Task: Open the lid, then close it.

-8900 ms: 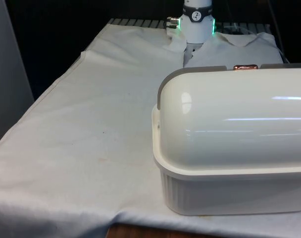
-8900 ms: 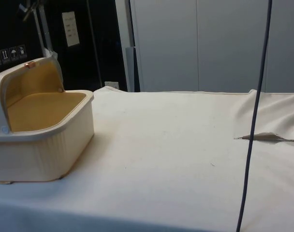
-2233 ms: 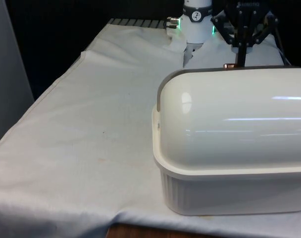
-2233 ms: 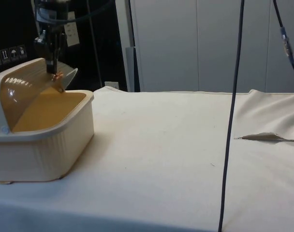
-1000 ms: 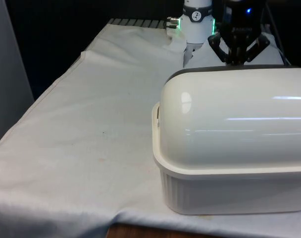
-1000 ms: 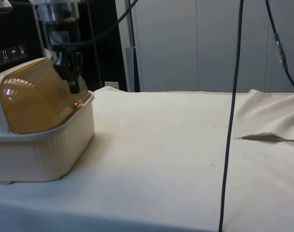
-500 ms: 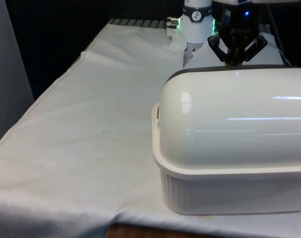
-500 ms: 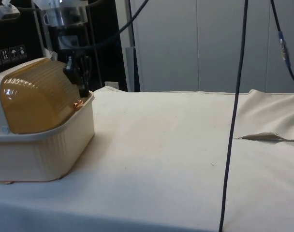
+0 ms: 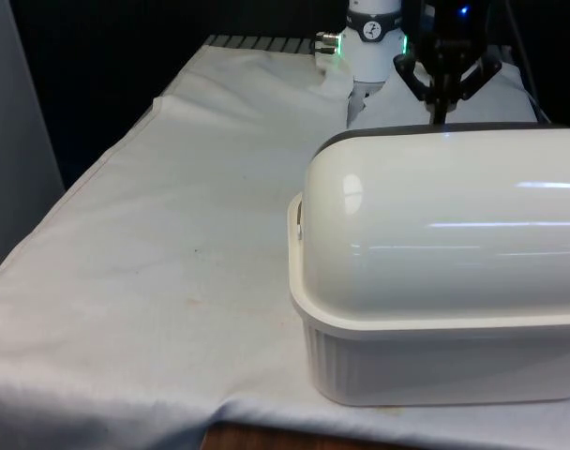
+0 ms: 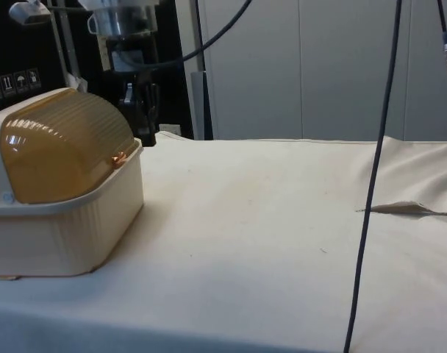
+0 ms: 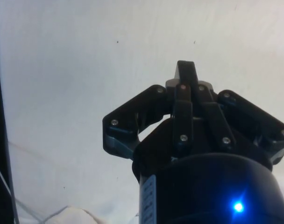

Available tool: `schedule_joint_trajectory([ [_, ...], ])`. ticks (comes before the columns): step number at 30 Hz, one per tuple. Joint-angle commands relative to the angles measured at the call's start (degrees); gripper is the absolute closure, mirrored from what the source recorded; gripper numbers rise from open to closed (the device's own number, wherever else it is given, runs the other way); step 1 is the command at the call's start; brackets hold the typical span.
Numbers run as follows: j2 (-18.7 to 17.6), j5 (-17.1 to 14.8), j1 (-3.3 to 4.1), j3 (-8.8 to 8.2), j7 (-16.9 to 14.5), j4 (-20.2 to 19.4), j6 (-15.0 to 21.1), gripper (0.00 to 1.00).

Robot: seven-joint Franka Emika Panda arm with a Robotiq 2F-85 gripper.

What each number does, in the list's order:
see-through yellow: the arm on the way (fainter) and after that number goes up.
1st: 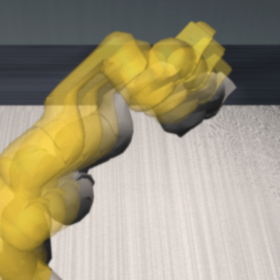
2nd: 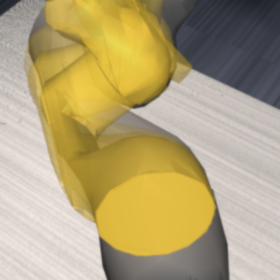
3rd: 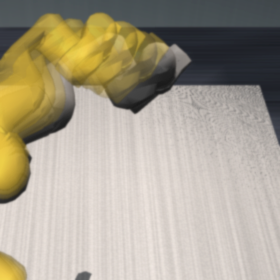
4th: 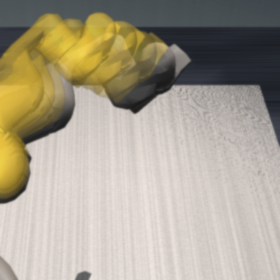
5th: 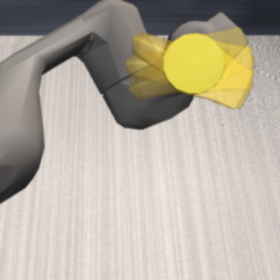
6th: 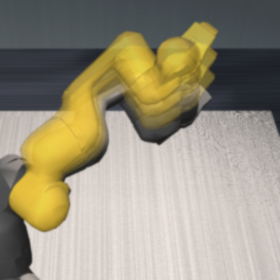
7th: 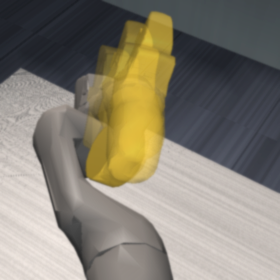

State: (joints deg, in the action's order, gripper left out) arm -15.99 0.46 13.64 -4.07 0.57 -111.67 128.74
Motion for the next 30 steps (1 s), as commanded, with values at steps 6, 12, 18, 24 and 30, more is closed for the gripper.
schedule_joint_trajectory([
  [6, 3.6, 0.9, 0.40, 0.00, 0.8, -4.9, 2.3, 1.00],
  [12, 6.2, 1.0, 0.40, 0.23, 0.9, -8.4, 3.4, 1.00],
  [18, 8.8, 1.2, 0.34, 0.46, 0.9, -11.6, 4.4, 1.00],
  [24, 9.4, 1.3, 0.29, 0.57, 0.8, -12.4, 4.5, 1.00],
  [30, 9.4, 1.0, 0.23, 0.57, 0.5, -12.4, 4.2, 1.00],
])
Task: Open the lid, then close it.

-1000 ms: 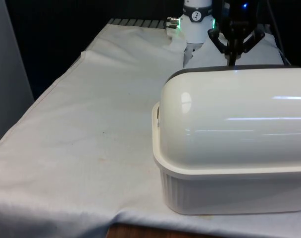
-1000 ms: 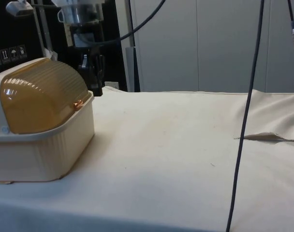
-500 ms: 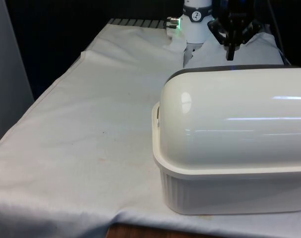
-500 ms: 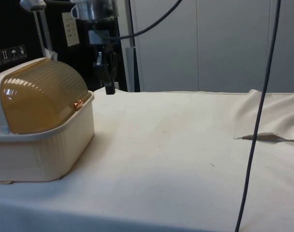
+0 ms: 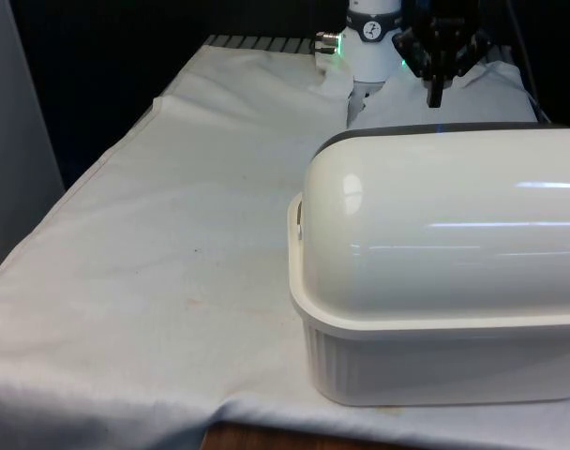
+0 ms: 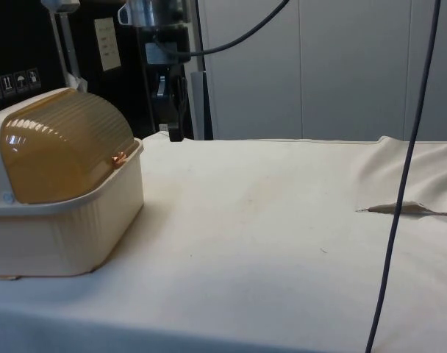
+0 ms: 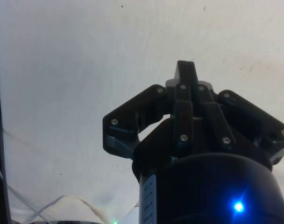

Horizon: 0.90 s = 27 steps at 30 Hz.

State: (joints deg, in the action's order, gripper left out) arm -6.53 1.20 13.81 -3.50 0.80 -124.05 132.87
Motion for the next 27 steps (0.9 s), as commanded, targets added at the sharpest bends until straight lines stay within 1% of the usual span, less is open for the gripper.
schedule_joint_trajectory([
  [1, -0.1, 0.2, 0.06, 0.00, 0.2, 0.0, 0.1, 1.00],
  [25, 0.0, 0.0, 0.00, 0.00, -0.1, 0.0, -0.1, 1.00],
  [26, 0.0, 0.0, 0.00, 0.00, -0.1, 0.0, -0.1, 0.99],
  [27, 0.0, 0.0, 0.00, 0.00, -0.1, 0.0, -0.1, 0.95],
])
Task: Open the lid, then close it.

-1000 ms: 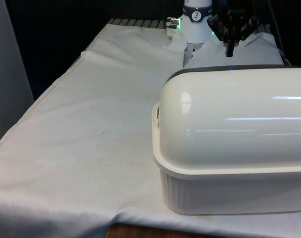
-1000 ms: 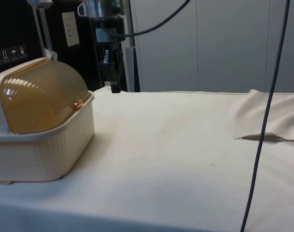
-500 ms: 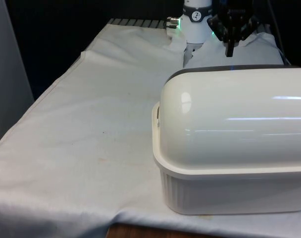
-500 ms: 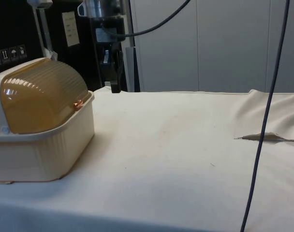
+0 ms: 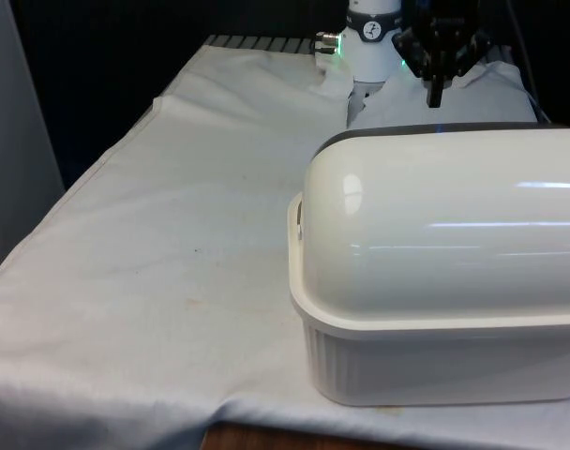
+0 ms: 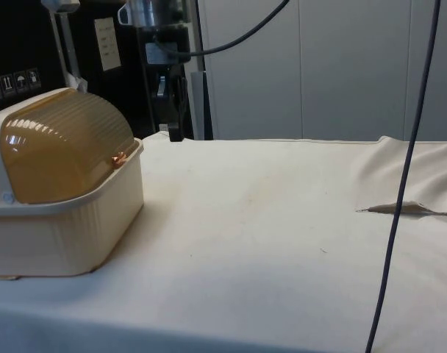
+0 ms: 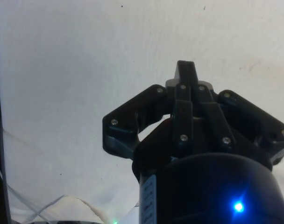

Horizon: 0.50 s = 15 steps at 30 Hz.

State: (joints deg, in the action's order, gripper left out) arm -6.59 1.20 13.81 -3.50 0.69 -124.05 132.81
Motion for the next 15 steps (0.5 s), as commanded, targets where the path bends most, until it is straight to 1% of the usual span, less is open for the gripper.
schedule_joint_trajectory([
  [1, 0.0, 0.0, 0.00, 0.00, 0.0, 0.0, 0.0, 0.91],
  [2, 0.0, 0.0, 0.00, 0.00, 0.1, 0.1, 0.0, 0.91],
  [3, 0.0, 0.0, 0.00, 0.00, 0.0, 0.1, 0.0, 0.81],
  [10, 0.0, 0.0, 0.00, 0.00, 0.0, 0.1, 0.0, 0.48],
  [11, 0.1, 0.0, 0.00, 0.00, 0.0, 0.1, 0.0, 0.39],
  [12, 0.0, 0.0, 0.00, 0.00, 0.0, 0.0, 0.0, 0.34],
  [13, 0.0, 0.0, 0.00, 0.00, 0.0, 0.1, 0.0, 0.34],
  [15, 0.0, 0.0, 0.00, 0.00, 0.0, 0.1, 0.0, 0.25],
])
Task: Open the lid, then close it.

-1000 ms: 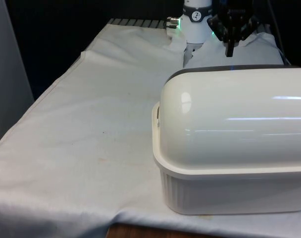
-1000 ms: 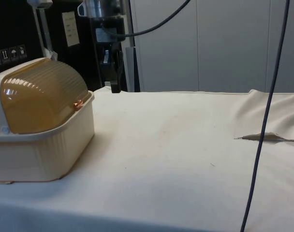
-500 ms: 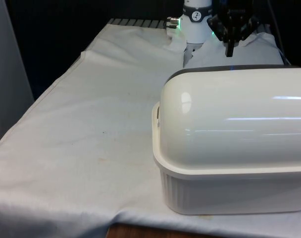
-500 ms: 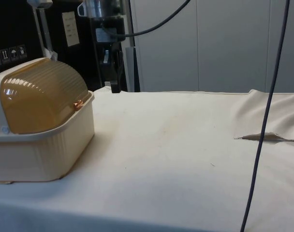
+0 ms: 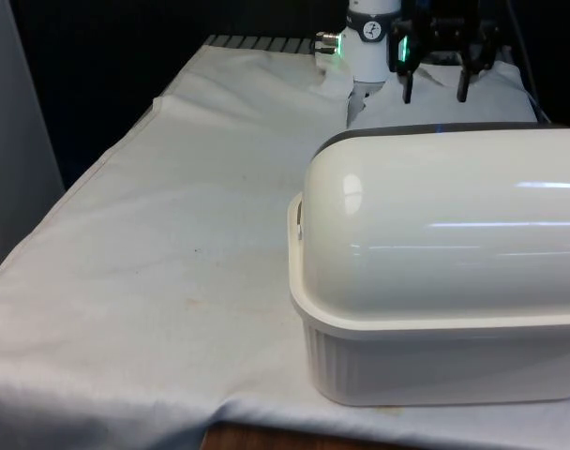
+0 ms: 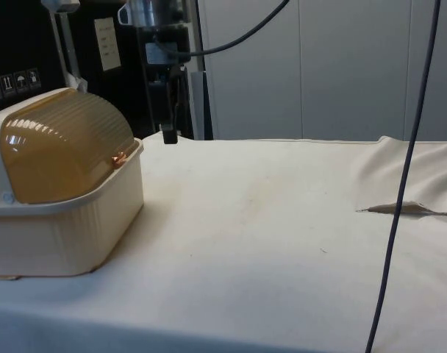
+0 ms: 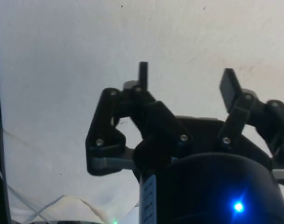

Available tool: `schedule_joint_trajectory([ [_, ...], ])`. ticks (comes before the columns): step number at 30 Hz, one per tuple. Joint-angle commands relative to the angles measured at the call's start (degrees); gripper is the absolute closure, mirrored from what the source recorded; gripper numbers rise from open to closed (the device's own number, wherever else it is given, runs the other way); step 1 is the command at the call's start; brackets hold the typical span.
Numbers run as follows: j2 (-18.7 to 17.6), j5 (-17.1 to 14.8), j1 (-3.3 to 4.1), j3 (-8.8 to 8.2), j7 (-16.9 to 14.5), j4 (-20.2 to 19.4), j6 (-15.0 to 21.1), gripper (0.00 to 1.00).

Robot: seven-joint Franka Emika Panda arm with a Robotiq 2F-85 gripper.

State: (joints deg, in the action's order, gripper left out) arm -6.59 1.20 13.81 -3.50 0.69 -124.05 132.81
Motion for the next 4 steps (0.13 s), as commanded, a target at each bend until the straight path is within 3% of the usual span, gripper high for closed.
schedule_joint_trajectory([
  [1, 0.0, 0.0, 0.00, 0.00, 0.0, 0.1, 0.0, 0.18],
  [4, 0.0, 0.0, 0.00, 0.00, 0.0, 0.0, 0.0, 0.04],
])
